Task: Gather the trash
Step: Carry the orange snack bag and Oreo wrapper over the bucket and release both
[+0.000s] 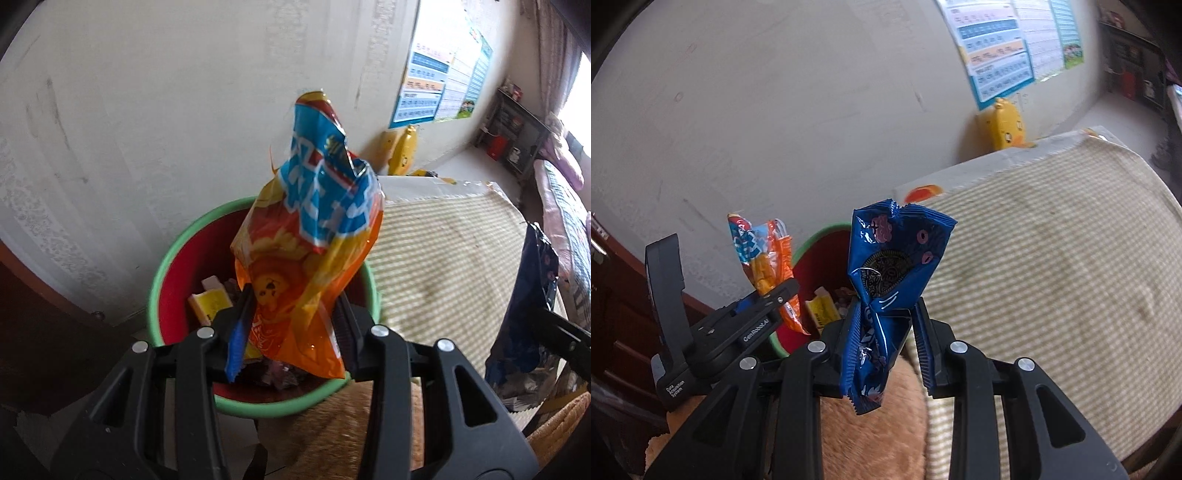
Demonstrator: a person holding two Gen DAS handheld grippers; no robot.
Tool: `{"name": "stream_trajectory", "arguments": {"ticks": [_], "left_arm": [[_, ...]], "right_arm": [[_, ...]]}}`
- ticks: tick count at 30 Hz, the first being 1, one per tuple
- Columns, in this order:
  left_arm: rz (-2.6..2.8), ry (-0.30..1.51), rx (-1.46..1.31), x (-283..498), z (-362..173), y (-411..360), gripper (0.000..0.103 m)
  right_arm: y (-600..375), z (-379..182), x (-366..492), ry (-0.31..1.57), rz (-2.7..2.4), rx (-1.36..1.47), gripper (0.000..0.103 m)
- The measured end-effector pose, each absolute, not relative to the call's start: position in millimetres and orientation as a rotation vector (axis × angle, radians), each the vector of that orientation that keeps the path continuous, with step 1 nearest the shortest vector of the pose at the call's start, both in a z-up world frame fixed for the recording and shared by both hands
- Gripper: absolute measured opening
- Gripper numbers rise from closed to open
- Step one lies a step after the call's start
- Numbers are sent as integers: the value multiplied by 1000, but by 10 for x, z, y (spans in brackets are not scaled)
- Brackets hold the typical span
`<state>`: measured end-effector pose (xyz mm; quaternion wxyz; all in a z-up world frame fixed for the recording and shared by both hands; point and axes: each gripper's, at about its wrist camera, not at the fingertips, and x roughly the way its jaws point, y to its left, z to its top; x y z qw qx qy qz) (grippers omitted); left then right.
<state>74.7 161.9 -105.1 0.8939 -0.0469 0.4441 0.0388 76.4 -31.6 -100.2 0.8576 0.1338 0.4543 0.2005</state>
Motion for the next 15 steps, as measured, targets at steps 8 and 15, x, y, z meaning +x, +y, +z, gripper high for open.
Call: {"name": "stream_trajectory", "arguments": {"ticks": [8,15], "left_arm": [[106,952,-131,785,-1220,1810,40],[124,977,-163,803,-1352,1968,40]], "right_arm": [[-75,-1076,896,982,466,248,27],[16,-1186,1005,1014,480,228,27]]}}
